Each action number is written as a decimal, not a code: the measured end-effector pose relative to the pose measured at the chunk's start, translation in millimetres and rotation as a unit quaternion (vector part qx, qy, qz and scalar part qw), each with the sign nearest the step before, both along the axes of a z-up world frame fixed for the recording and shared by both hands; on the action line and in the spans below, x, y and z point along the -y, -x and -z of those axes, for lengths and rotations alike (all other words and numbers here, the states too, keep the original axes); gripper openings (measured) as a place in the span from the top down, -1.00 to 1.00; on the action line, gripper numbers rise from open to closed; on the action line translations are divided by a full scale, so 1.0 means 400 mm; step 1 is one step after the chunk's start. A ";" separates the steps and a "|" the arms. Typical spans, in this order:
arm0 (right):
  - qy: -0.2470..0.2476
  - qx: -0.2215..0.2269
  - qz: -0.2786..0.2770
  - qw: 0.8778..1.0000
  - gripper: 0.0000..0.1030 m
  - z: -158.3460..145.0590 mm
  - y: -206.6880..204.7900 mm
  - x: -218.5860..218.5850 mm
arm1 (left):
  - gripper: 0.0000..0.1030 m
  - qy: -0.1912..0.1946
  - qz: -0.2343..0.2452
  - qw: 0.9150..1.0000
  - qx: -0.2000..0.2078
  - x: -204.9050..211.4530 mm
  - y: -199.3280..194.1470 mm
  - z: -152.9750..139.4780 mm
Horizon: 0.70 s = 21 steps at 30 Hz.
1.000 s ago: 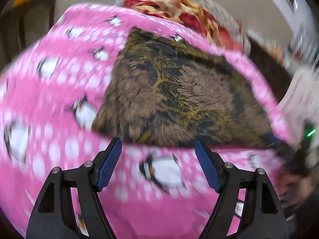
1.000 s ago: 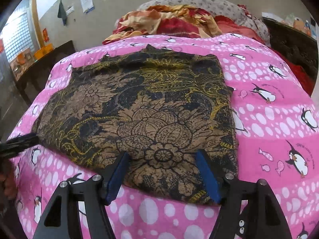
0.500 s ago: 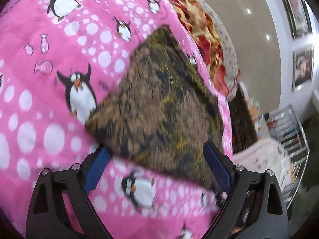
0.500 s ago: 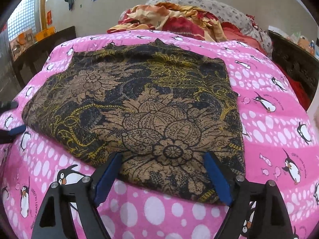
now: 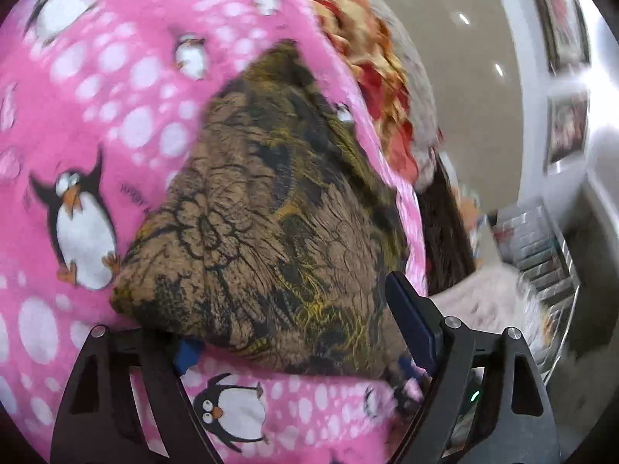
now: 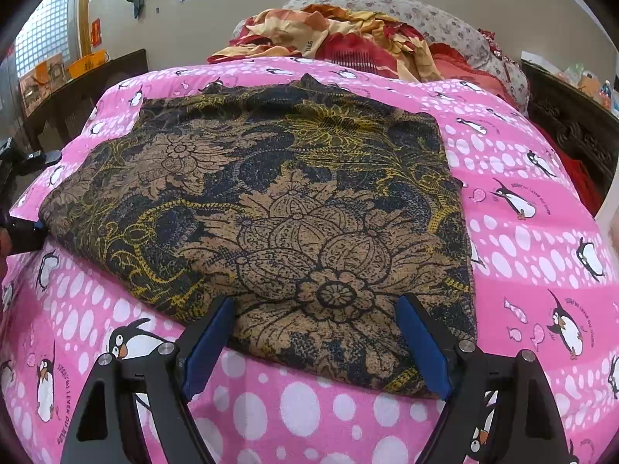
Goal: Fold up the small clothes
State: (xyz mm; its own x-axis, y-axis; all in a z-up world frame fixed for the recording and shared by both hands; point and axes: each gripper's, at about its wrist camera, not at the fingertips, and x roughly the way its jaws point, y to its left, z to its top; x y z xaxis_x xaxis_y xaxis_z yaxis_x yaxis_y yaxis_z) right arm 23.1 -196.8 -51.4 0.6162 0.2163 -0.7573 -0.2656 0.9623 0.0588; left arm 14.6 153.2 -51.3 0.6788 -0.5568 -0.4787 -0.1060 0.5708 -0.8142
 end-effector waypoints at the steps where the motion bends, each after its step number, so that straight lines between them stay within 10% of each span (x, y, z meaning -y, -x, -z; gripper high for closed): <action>1: -0.001 0.000 0.000 1.000 -0.66 0.000 0.000 -0.001 | -0.60 0.004 -0.018 1.000 -0.004 -0.018 0.003 0.008; 10: 0.000 -0.005 -0.008 1.000 -0.75 0.002 -0.004 -0.007 | 0.64 -0.006 -0.074 0.994 -0.077 -0.055 -0.001 0.069; 17: -0.021 -0.005 -0.003 1.000 -0.72 -0.010 -0.002 0.010 | 0.69 -0.043 -0.080 0.992 -0.091 -0.035 -0.005 0.055; 21: -0.157 -0.026 0.043 0.986 -0.69 -0.044 0.045 0.124 | 0.64 -0.034 -0.069 0.993 -0.088 -0.045 -0.004 0.061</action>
State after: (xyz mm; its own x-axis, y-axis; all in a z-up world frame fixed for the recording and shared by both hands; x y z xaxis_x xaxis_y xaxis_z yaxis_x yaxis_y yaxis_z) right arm 5.1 -246.4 -34.0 0.6042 0.3930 -0.6932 -0.1717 0.9137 0.3683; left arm 16.2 171.3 -75.8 0.6483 -0.4266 -0.6306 -0.3244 0.5945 -0.7358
